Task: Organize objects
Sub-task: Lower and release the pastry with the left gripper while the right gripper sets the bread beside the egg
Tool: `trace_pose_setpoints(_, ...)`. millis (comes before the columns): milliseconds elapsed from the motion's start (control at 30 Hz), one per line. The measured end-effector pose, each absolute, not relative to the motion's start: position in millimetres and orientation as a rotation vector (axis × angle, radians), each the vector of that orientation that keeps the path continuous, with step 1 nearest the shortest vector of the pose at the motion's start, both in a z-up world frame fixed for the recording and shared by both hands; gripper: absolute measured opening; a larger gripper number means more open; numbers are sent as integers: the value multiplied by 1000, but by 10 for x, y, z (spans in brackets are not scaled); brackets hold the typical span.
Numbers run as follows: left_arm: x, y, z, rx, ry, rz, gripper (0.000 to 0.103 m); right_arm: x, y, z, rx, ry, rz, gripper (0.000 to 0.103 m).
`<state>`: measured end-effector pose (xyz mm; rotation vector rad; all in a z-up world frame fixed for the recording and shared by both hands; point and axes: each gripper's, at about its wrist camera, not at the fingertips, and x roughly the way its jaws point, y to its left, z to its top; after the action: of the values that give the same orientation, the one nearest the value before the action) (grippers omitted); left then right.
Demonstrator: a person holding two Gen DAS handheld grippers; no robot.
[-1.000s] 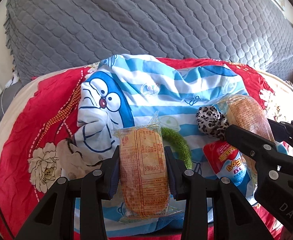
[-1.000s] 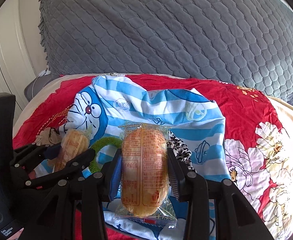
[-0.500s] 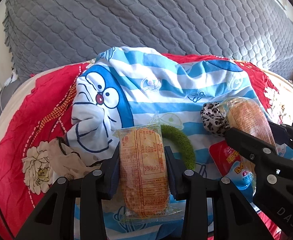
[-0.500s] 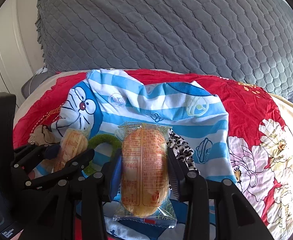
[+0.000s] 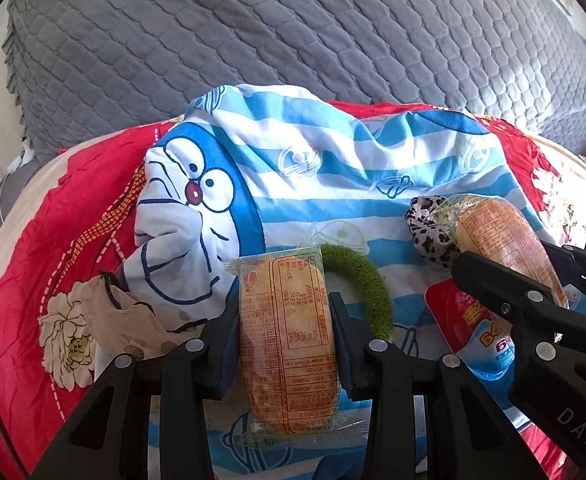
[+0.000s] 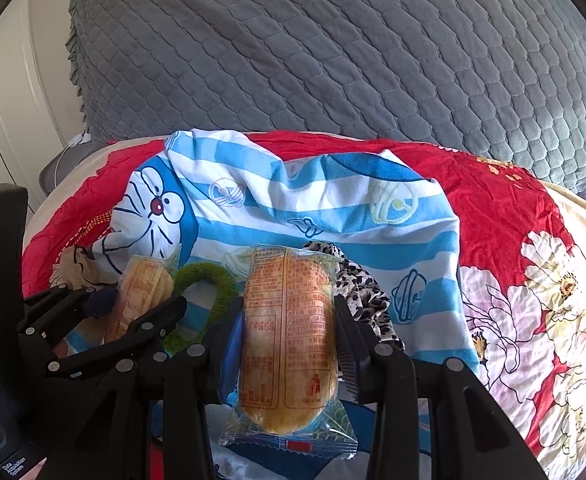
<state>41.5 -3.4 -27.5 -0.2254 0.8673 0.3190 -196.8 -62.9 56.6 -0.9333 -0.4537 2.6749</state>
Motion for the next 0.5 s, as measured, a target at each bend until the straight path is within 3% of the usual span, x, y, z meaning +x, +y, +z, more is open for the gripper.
trace_pose_setpoints(500, 454, -2, -363, -233, 879, 323, 43, -2021, -529, 467, -972, -436, 2645, 43)
